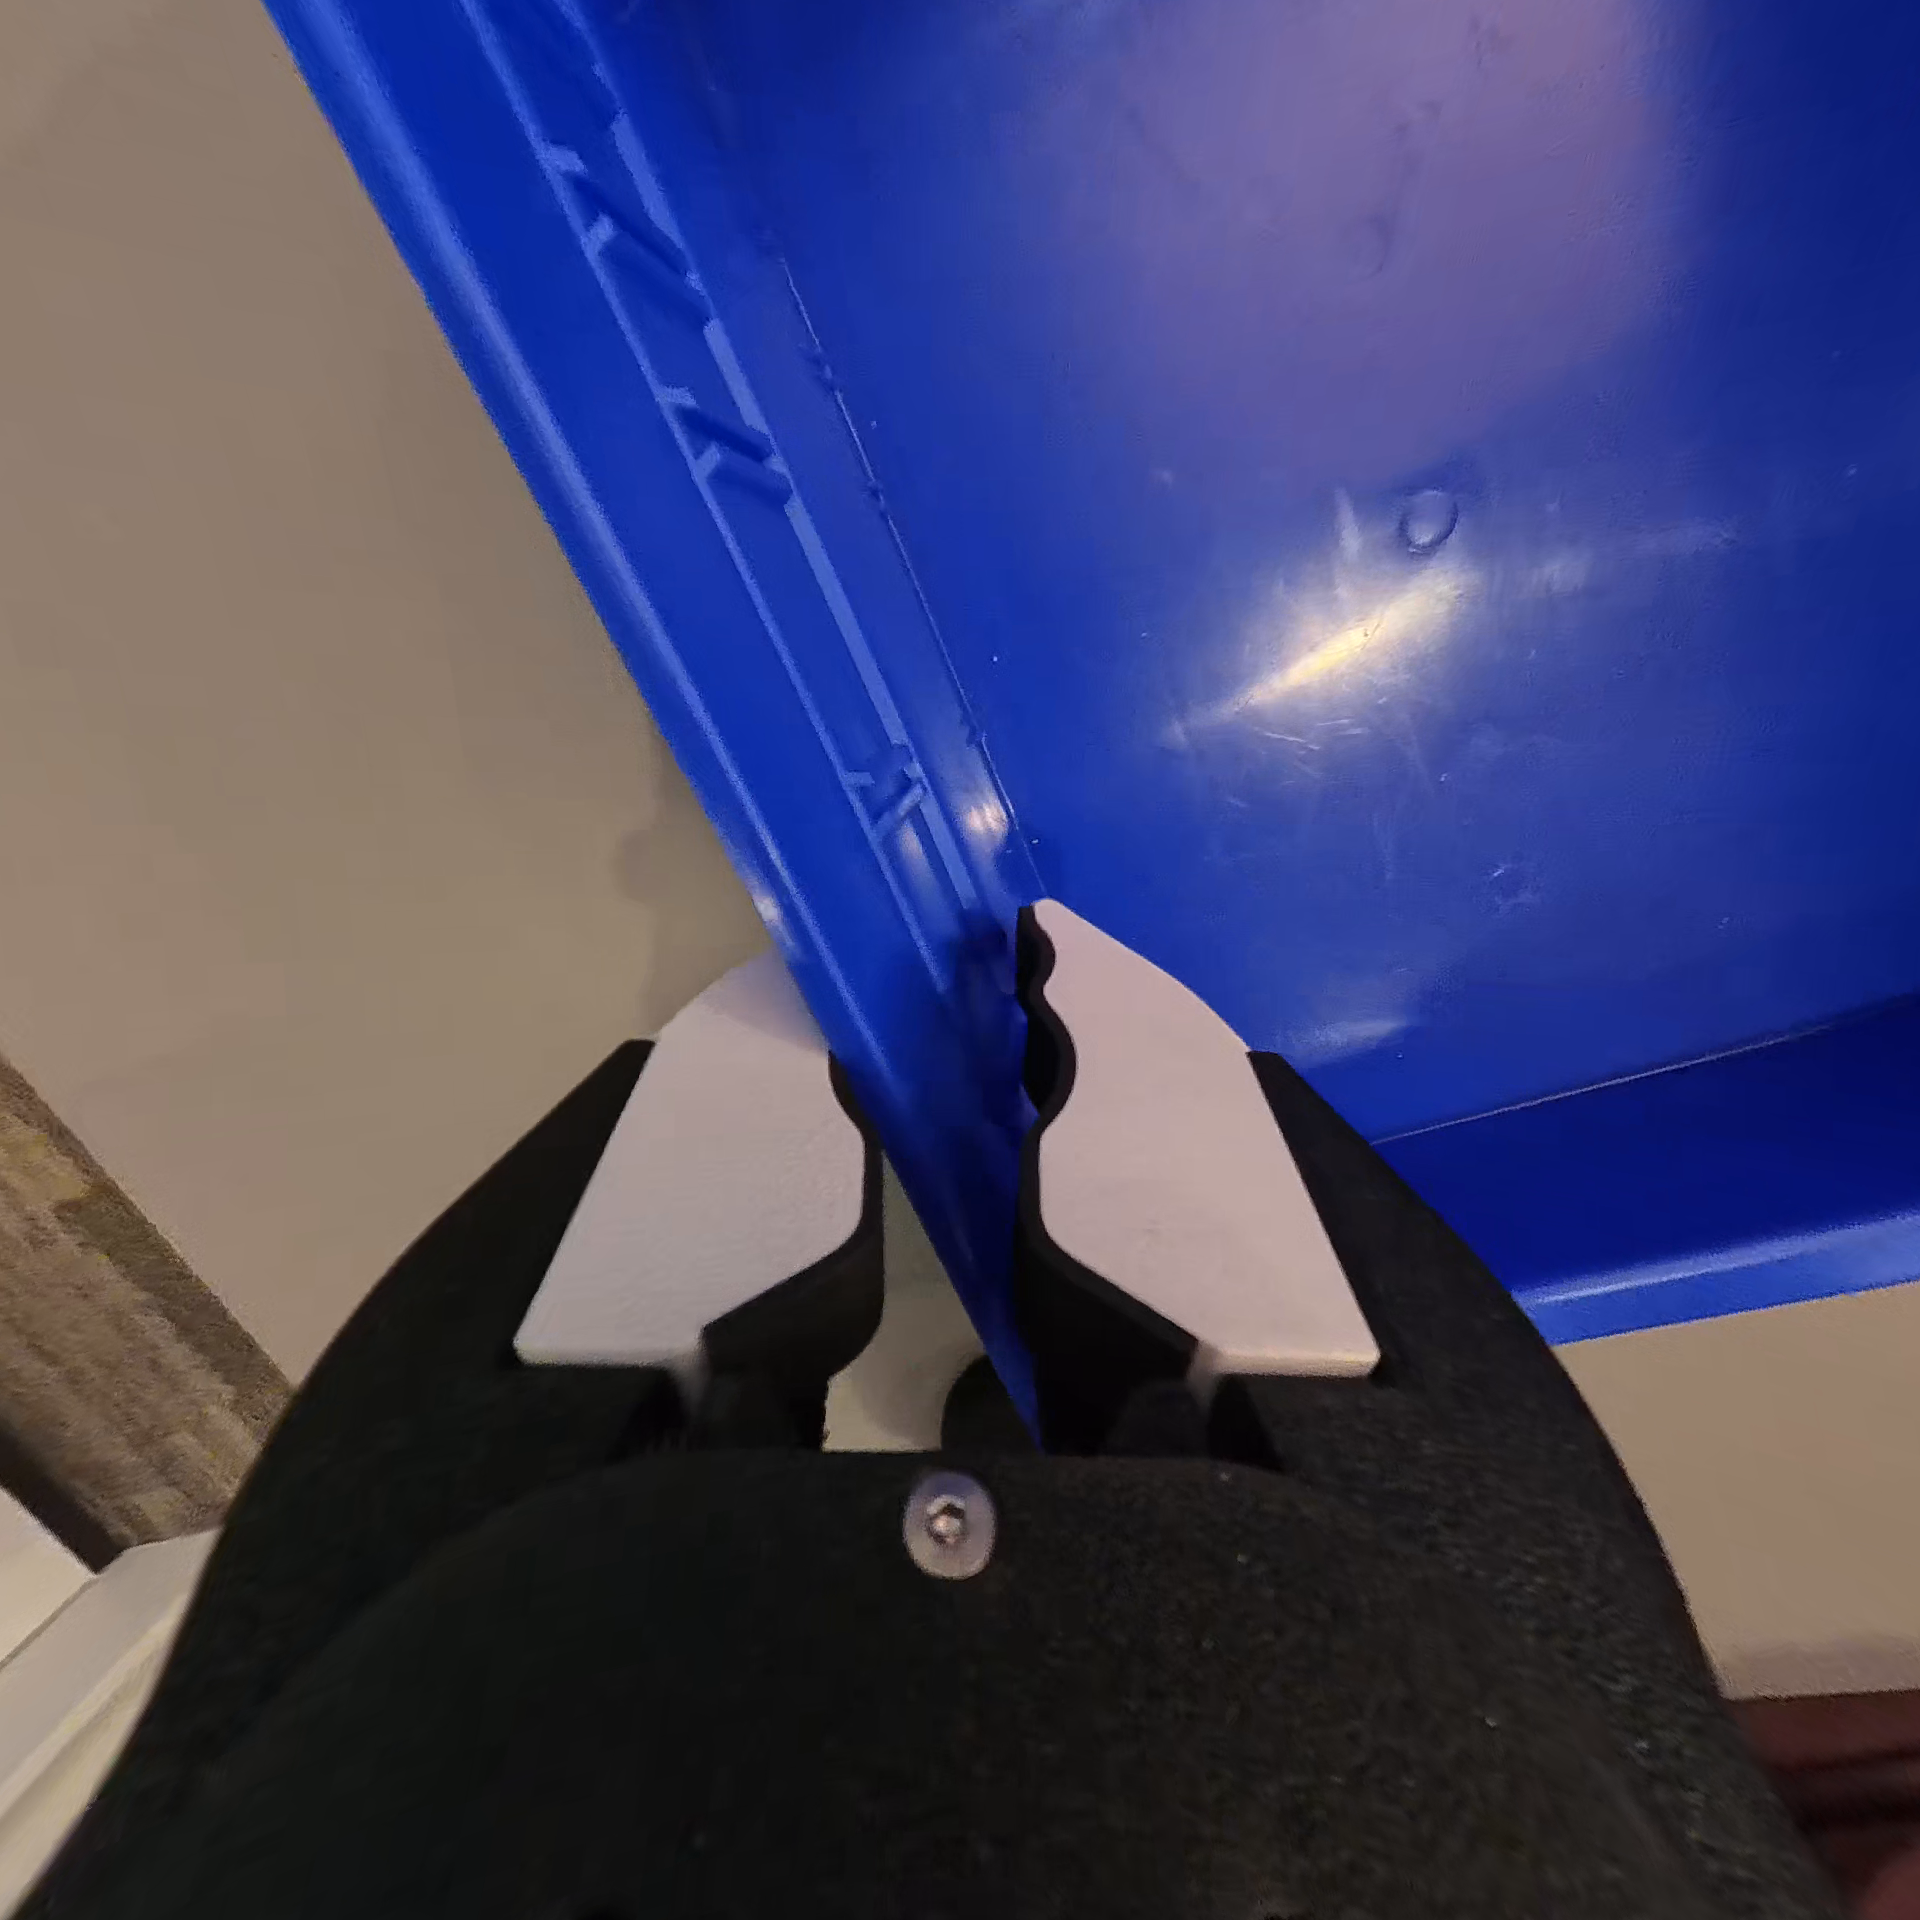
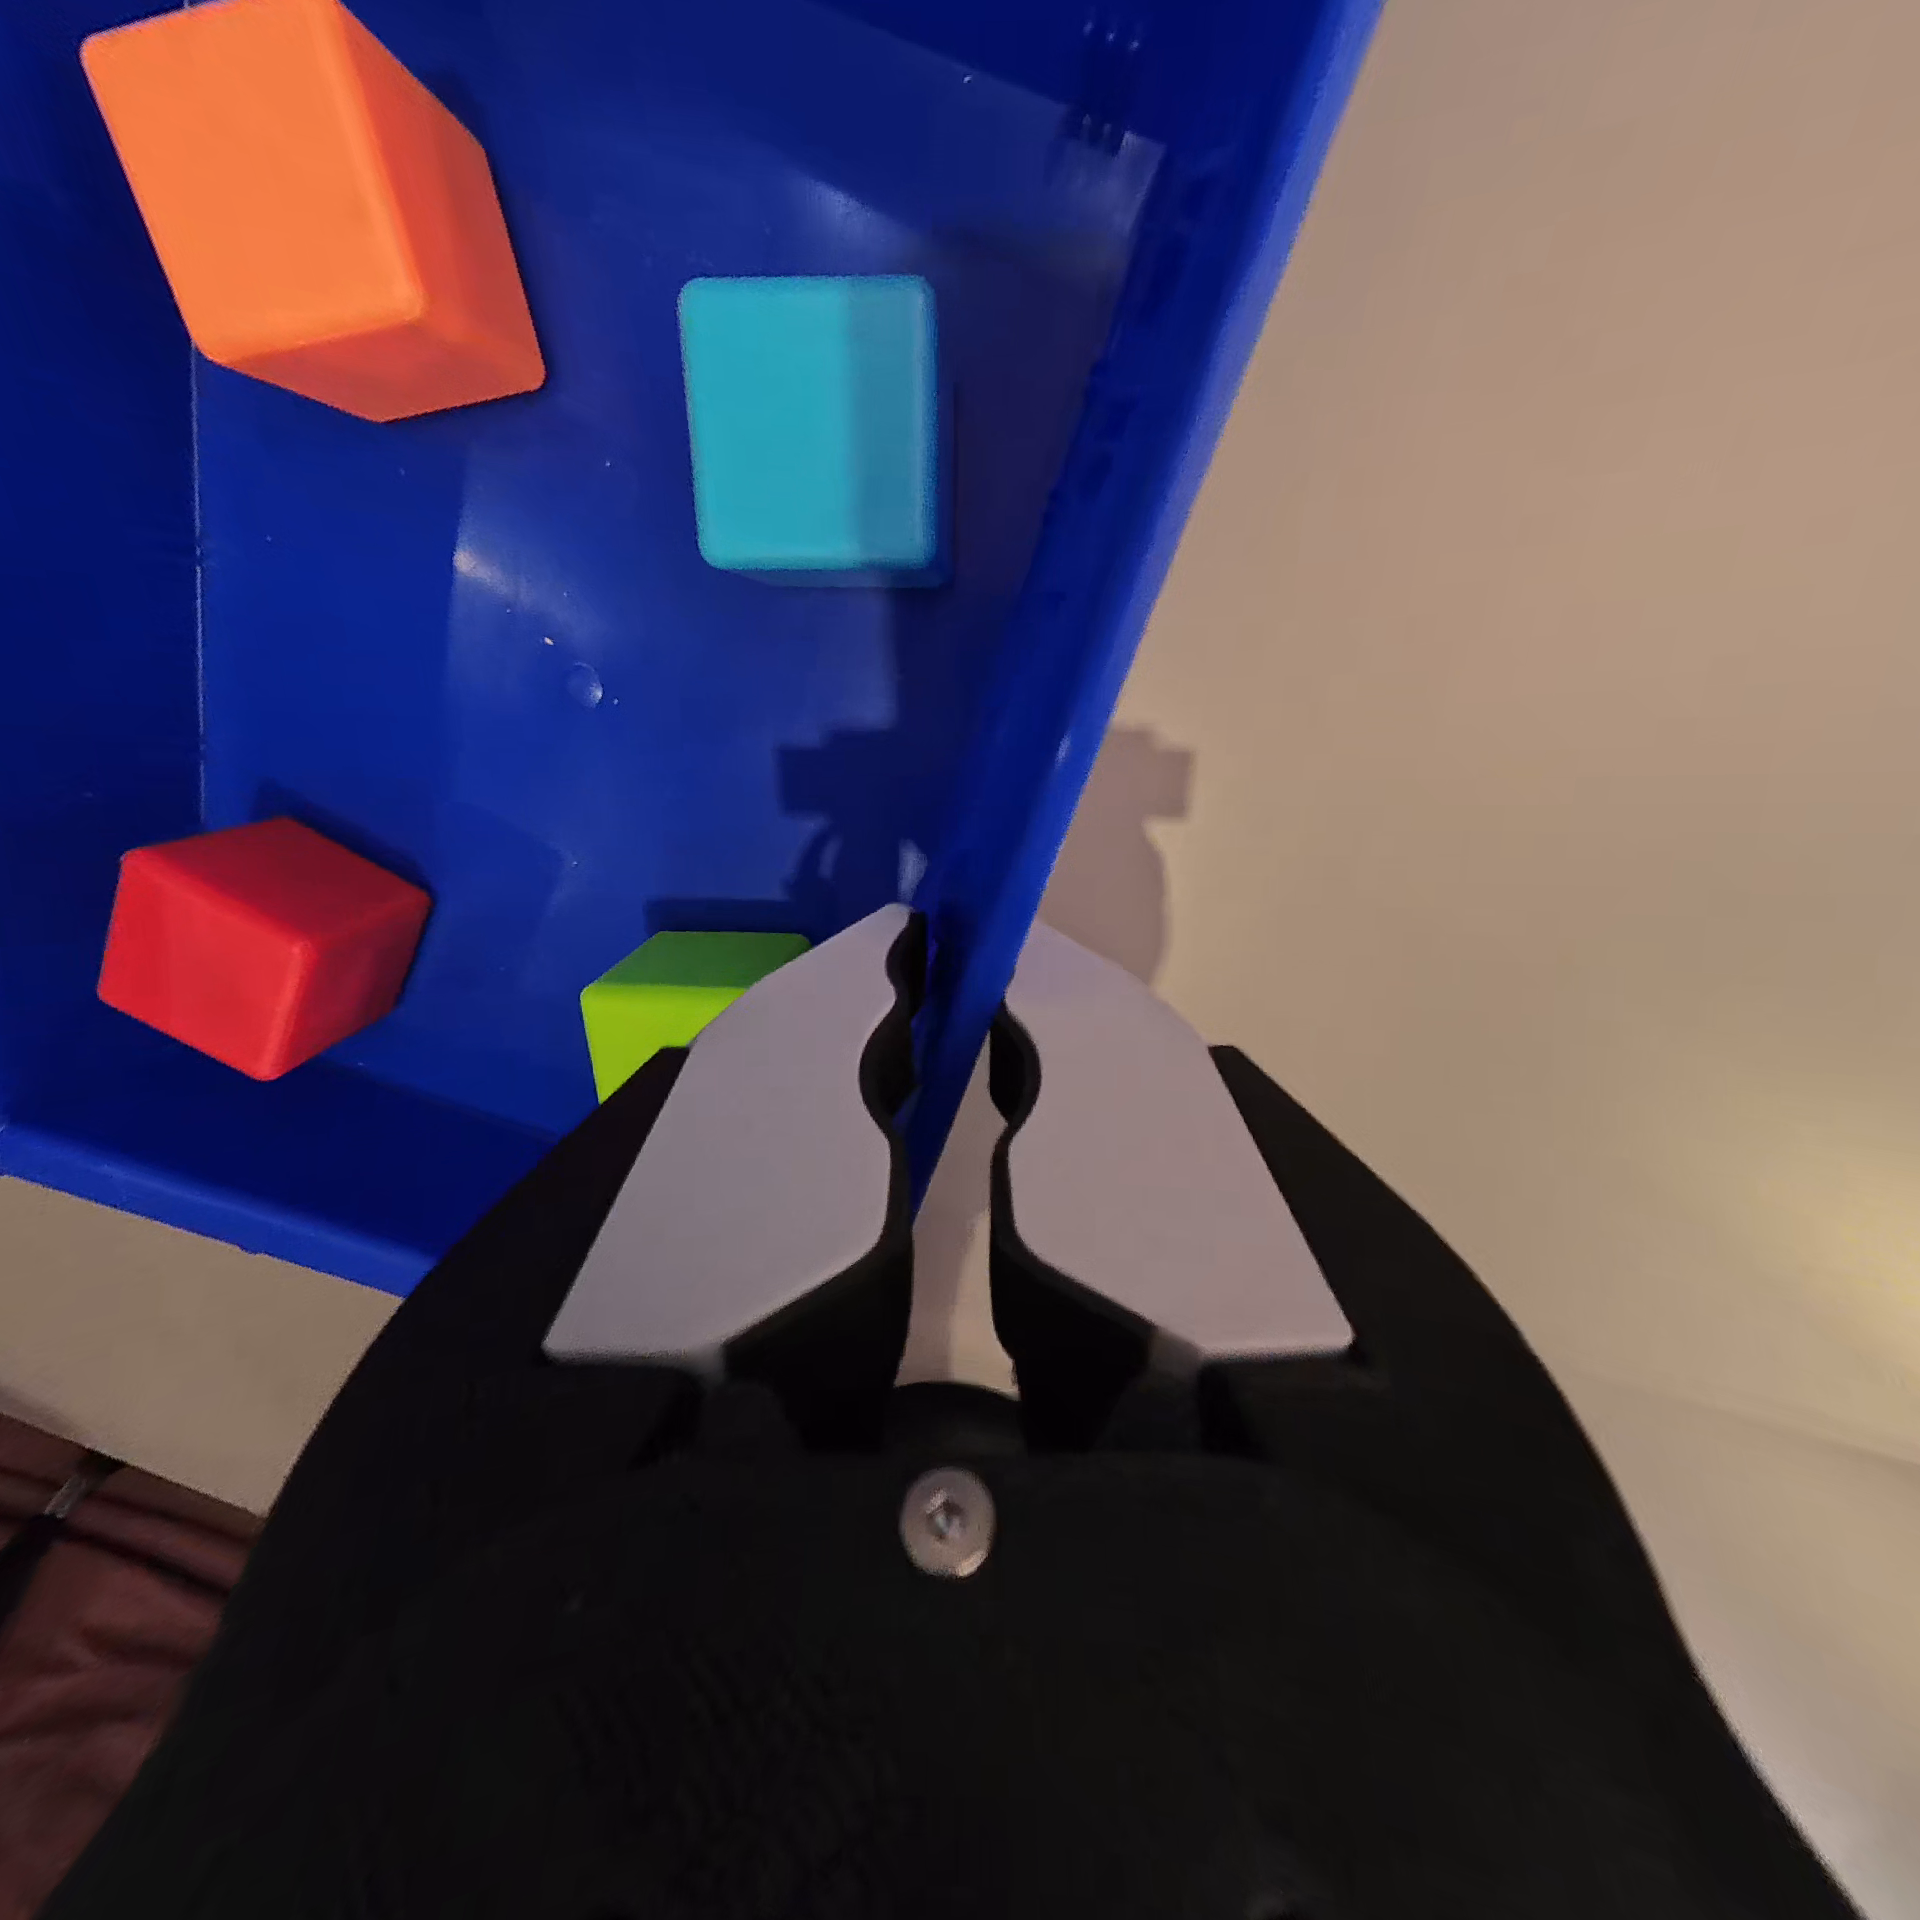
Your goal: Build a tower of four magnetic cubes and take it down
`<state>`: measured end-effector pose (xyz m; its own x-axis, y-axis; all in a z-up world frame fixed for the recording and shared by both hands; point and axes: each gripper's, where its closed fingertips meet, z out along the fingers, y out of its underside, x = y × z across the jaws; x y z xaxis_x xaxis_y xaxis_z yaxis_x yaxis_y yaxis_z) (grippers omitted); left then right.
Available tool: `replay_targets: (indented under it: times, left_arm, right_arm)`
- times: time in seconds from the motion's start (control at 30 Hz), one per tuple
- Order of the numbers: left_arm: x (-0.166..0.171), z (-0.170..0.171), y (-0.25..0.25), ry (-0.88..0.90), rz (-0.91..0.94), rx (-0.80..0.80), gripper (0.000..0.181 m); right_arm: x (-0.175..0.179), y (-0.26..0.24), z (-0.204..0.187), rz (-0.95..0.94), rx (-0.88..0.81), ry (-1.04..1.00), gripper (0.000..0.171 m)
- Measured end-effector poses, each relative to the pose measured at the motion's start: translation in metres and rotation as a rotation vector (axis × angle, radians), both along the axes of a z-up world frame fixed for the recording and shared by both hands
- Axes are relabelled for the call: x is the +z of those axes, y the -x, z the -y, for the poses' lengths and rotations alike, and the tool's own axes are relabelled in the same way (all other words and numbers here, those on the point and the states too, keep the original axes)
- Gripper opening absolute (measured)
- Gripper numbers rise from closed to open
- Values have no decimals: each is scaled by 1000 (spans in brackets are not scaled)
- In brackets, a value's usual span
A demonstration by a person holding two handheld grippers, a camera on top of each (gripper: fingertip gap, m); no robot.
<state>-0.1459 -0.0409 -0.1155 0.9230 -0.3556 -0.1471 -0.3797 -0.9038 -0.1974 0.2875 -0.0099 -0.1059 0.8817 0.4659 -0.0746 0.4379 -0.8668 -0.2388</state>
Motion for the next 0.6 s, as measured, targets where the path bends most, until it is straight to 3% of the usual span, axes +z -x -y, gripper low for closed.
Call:
replay_targets:
  times: [0.33,0.6]
  left_arm:
    - [0,-3,-47,-42,50,-57,26]
    - [0,-18,-73,-125,146,-127,34]
  right_arm:
    - [-18,-20,2,81,-16,74,18]
    - [-19,-38,-6,52,-129,73,11]
